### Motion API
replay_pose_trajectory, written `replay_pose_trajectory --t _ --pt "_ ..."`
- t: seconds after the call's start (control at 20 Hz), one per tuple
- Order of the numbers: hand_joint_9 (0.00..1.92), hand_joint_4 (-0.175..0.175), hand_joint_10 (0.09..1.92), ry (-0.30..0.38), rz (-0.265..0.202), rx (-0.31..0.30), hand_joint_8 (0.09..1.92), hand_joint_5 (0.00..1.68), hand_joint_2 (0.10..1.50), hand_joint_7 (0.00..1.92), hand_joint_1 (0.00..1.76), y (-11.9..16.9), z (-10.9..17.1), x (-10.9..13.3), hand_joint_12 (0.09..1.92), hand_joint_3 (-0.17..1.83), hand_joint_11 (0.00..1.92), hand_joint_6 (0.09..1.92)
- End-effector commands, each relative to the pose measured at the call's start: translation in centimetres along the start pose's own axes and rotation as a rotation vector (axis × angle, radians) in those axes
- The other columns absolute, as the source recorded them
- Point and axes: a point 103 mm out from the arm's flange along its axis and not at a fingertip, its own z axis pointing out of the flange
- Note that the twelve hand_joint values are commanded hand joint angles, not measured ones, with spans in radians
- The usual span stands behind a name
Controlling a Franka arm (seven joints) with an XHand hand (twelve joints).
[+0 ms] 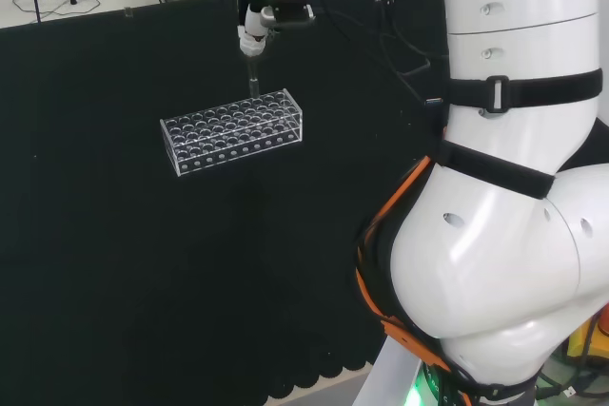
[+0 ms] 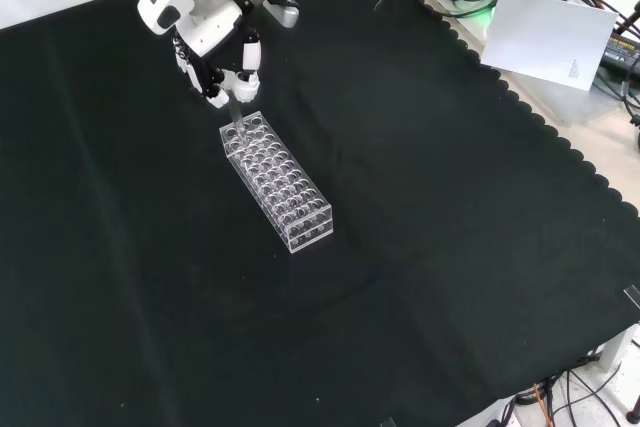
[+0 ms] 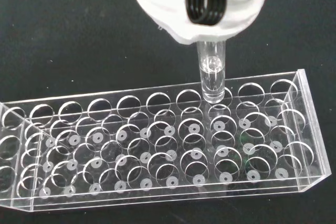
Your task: Put the test tube back in the rack.
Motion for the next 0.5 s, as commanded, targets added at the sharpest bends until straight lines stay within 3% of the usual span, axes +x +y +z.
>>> replay_pose_trajectory --t 0.05,0.5 --pt "1.36 -0.175 0.44 0.0 -0.003 0.006 0.55 1.36 0.75 1.71 1.43 0.11 0.29 -0.01 1.16 0.38 1.02 0.39" --pt "1.36 -0.175 0.44 0.009 -0.002 0.014 0.55 1.35 0.75 1.71 1.43 0.1 0.55 -0.06 1.16 0.38 1.02 0.39"
